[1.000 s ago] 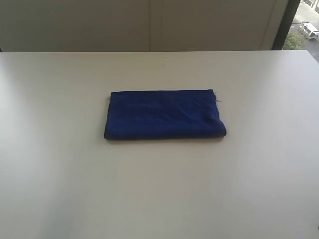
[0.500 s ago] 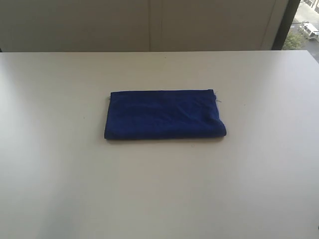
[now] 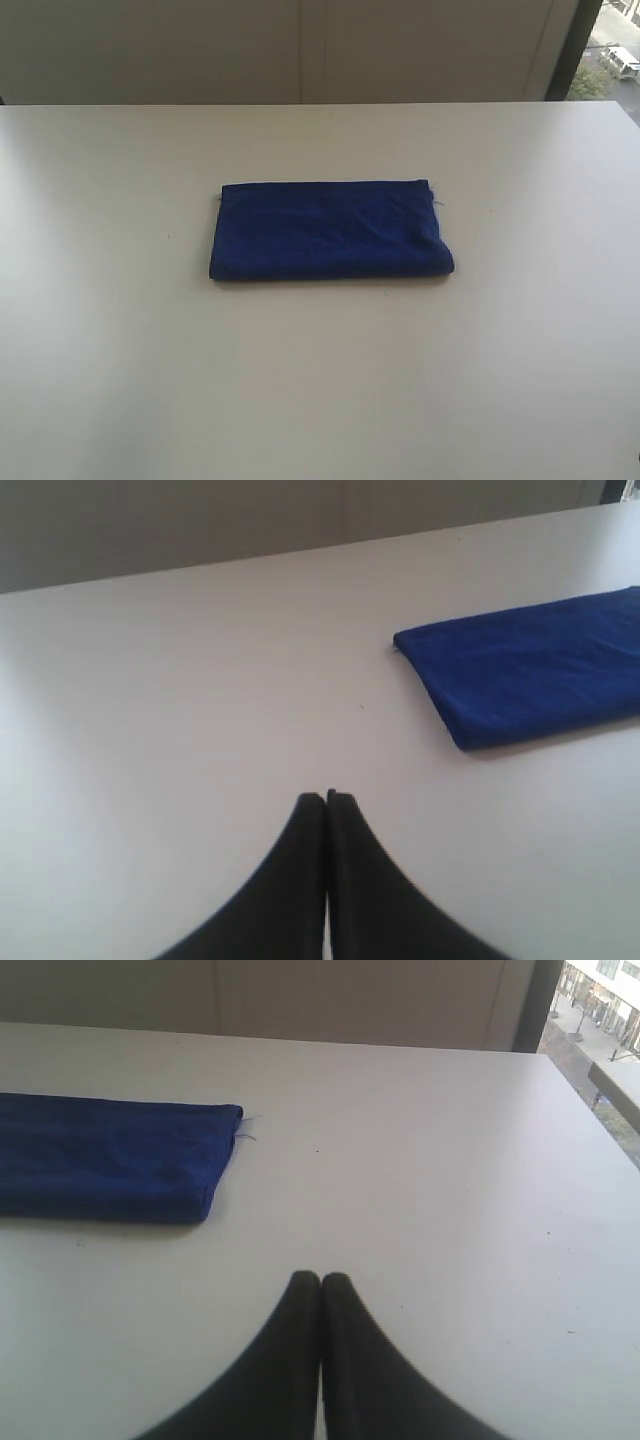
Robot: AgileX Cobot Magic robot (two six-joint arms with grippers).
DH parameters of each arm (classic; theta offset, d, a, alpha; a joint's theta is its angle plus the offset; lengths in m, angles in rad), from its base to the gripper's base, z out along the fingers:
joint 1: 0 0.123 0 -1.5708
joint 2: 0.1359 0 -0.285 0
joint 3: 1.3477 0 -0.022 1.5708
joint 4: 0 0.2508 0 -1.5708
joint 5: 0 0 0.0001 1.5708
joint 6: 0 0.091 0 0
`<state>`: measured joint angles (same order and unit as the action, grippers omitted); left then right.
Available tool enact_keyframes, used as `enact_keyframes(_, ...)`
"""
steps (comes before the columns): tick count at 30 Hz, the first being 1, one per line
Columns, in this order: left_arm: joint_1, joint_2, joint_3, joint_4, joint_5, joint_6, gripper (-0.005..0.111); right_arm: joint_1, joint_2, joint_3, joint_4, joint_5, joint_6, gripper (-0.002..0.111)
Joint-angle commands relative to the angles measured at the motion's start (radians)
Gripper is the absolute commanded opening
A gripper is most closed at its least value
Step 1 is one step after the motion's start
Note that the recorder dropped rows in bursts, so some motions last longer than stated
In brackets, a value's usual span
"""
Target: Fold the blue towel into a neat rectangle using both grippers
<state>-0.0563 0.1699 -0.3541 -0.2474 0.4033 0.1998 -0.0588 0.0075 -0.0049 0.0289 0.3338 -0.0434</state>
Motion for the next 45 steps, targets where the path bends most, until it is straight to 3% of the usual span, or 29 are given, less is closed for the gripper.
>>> enact_keyframes(1, 0.004, -0.073, 0.005, -0.014, 0.002, 0.003, 0.0, -0.008, -0.006, 0.005, -0.001, -0.002, 0.002, 0.0)
enact_keyframes(11, 0.004, -0.17, 0.018, -0.014, 0.004, 0.031, 0.0, -0.008, -0.006, 0.005, -0.001, -0.002, 0.002, 0.0)
enact_keyframes(25, 0.004, -0.17, 0.209, 0.022, 0.013, 0.068, 0.0, -0.008, -0.006, 0.005, -0.001, -0.002, 0.002, 0.0)
enact_keyframes(34, 0.004, -0.17, 0.315, 0.226, -0.129, -0.122, 0.0, -0.008, -0.006, 0.005, -0.001, -0.002, 0.002, 0.0)
enact_keyframes(45, 0.004, -0.17, 0.354, 0.234, -0.151, -0.149, 0.0, -0.008, -0.006, 0.005, -0.001, -0.002, 0.002, 0.0)
